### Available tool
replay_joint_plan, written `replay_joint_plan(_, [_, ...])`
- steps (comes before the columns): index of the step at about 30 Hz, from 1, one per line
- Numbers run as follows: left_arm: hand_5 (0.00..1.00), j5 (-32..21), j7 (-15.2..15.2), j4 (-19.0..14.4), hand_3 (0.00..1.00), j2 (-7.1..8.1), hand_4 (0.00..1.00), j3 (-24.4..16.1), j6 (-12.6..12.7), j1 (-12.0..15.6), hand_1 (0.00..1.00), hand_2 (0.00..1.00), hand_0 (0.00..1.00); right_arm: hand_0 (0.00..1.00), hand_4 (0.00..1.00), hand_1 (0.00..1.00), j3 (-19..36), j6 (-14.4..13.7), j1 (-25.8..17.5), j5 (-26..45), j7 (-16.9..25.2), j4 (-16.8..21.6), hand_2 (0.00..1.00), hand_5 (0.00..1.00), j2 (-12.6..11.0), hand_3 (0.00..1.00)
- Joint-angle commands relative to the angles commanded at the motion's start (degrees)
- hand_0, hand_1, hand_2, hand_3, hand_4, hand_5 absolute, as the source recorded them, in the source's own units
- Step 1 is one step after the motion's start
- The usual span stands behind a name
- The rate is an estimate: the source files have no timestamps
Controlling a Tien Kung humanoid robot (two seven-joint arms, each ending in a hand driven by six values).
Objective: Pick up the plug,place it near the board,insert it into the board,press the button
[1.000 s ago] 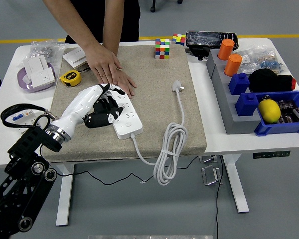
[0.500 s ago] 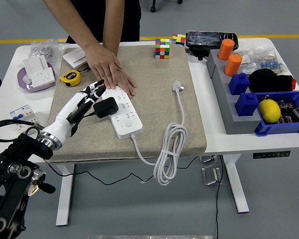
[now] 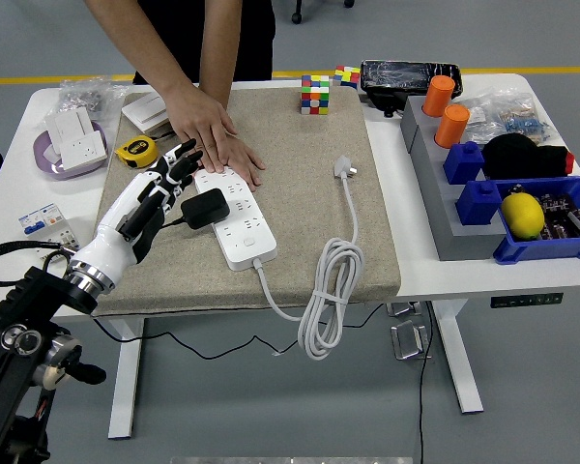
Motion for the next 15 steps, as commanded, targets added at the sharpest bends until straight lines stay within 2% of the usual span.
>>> replay_joint_plan(1, [0.204, 2.6, -0.5, 0.1, 0.998, 0.03, 0.923, 0.4, -0.1, -0.1, 0.998, 0.998, 0.998, 0.824, 0.998, 0.779, 0.0, 0.0, 0.0, 0.0, 0.0, 0.0, 0.751, 0.998, 0.0, 0.753])
replay_joint_plan(2, [0.040, 5.2, -0.9, 0.2, 0.998, 0.05, 0.781, 0.7, -0.2, -0.1, 0.998, 0.998, 0.998, 0.822, 0.998, 0.779, 0.1, 0.0, 0.1, 0.0, 0.0, 0.0, 0.751, 0.998, 0.0, 0.753])
replay_joint_plan(7, [0.040, 16.5, -2.4, 1.4, 0.998, 0.17, 0.781, 2.6, 0.0, -0.7, 0.998, 0.998, 0.998, 0.822, 0.998, 0.779, 0.2, 0.0, 0.2, -0.1, 0.0, 0.1, 0.751, 0.998, -0.1, 0.753])
replay_joint_plan(8, [0.002, 19.1, -2.5, 1.6, 0.998, 0.22, 0.576, 2.9, -0.2, -0.9, 0.956, 0.987, 0.969, 0.823, 0.998, 0.779, 0.2, 0.0, 0.2, -0.1, 0.0, 0.1, 0.751, 0.998, 0.0, 0.753])
replay_joint_plan(13, [0.002, 31.4, -2.2, 3.2, 0.998, 0.44, 0.576, 4.6, 1.3, -1.9, 0.956, 0.987, 0.969, 0.823, 0.998, 0.779, 0.3, 0.0, 0.3, -0.1, 0.0, 0.1, 0.751, 0.998, 0.1, 0.753])
replay_joint_plan(14, [0.002, 33.7, -2.2, 3.6, 0.998, 0.48, 0.302, 4.9, 1.8, -2.2, 0.551, 0.548, 0.658, 0.821, 0.998, 0.779, 0.3, 0.0, 0.4, -0.1, 0.0, 0.1, 0.750, 0.998, 0.1, 0.753])
replay_joint_plan(15, [0.002, 36.3, -2.3, 4.0, 0.998, 0.53, 0.302, 5.0, 2.1, -2.4, 0.551, 0.548, 0.658, 0.821, 0.998, 0.779, 0.4, 0.0, 0.4, 0.0, 0.0, 0.1, 0.750, 0.998, 0.0, 0.753])
